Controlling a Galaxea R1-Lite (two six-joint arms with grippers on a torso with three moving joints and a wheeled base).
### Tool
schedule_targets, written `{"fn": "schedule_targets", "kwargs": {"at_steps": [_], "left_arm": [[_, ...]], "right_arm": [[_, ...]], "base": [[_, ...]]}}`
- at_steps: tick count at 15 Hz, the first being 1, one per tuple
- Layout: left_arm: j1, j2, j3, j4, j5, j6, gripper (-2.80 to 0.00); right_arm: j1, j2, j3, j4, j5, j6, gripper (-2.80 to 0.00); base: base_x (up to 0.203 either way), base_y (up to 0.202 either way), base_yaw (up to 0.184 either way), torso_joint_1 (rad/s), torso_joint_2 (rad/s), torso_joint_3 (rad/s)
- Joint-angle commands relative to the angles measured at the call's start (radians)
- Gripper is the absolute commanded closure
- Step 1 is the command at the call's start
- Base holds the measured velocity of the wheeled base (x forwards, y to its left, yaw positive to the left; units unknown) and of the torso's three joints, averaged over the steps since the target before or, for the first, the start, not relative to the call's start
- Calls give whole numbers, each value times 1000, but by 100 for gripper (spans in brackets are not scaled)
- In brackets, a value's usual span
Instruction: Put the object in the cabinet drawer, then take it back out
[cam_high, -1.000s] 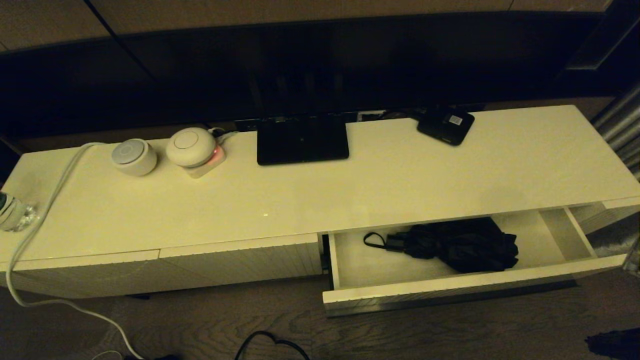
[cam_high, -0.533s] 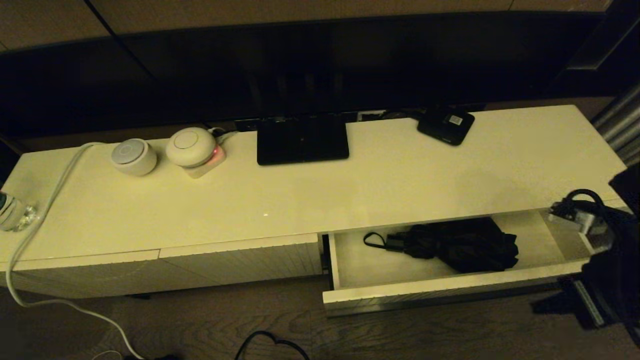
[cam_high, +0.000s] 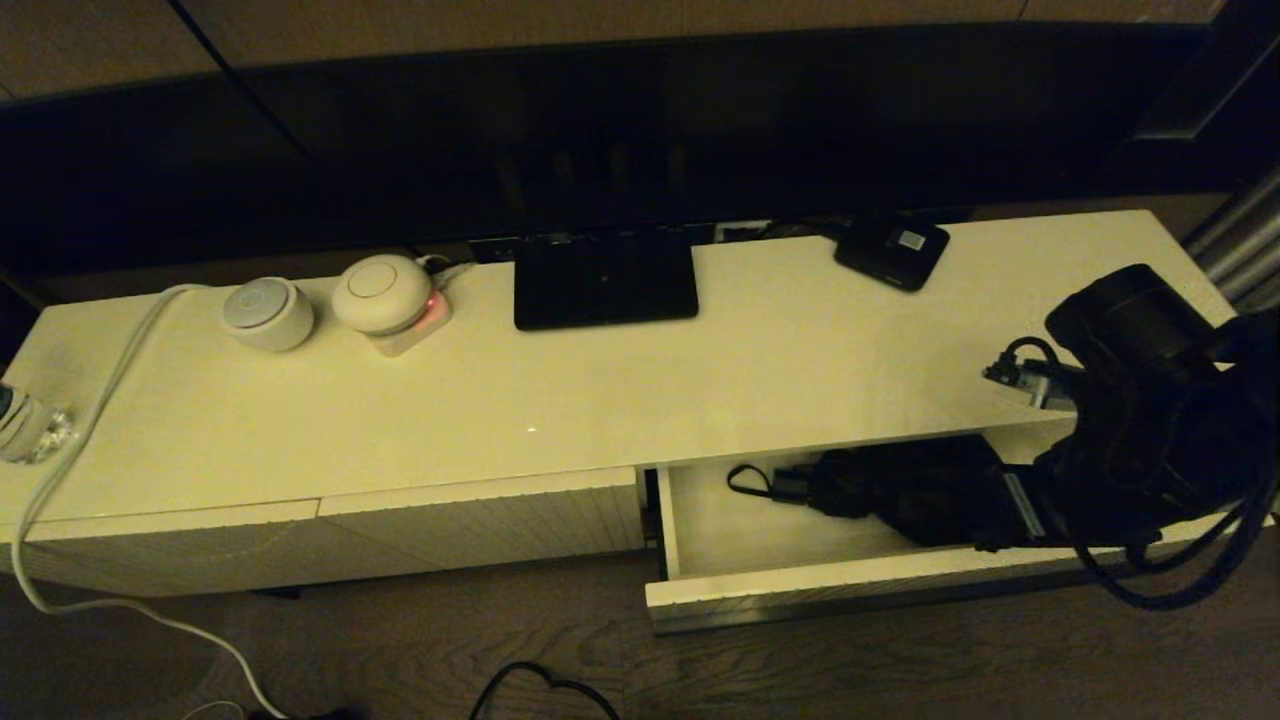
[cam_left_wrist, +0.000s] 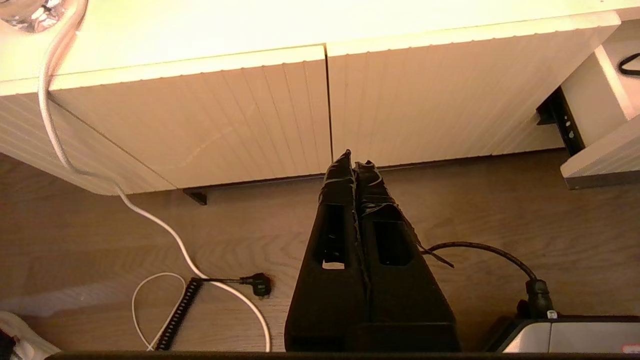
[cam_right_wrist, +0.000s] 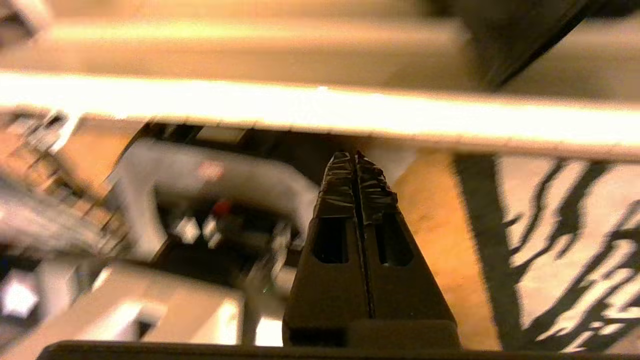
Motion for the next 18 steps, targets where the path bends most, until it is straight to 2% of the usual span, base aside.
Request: {"fn": "schedule_targets", "kwargs": {"at_steps": [1, 3, 4, 6, 9, 12, 14, 18], "left_arm": [[0, 0, 3, 0, 0, 0, 0], [0, 0, 3, 0, 0, 0, 0], [0, 0, 3, 0, 0, 0, 0], [0, 0, 3, 0, 0, 0, 0], [0, 0, 3, 0, 0, 0, 0], [0, 0, 3, 0, 0, 0, 0], [0, 0, 3, 0, 0, 0, 0], [0, 0, 3, 0, 0, 0, 0]], "right_arm": [[15, 83, -3, -42, -84, 2, 0], [43, 123, -14, -55, -166, 3, 0], [47, 134, -18, -73, -177, 3, 0], [60, 155, -33, -124, -184, 3, 0], [60, 161, -49, -126, -189, 5, 0], [59, 165, -35, -129, -198, 3, 0], [59, 173, -28, -125, -238, 5, 0], [65, 170, 20, -120, -244, 2, 0]], "base": [[0, 0, 0, 0, 0, 0], [0, 0, 0, 0, 0, 0], [0, 0, 0, 0, 0, 0], [0, 0, 0, 0, 0, 0], [0, 0, 0, 0, 0, 0], [0, 0, 0, 0, 0, 0], [0, 0, 0, 0, 0, 0], [0, 0, 0, 0, 0, 0]]}}
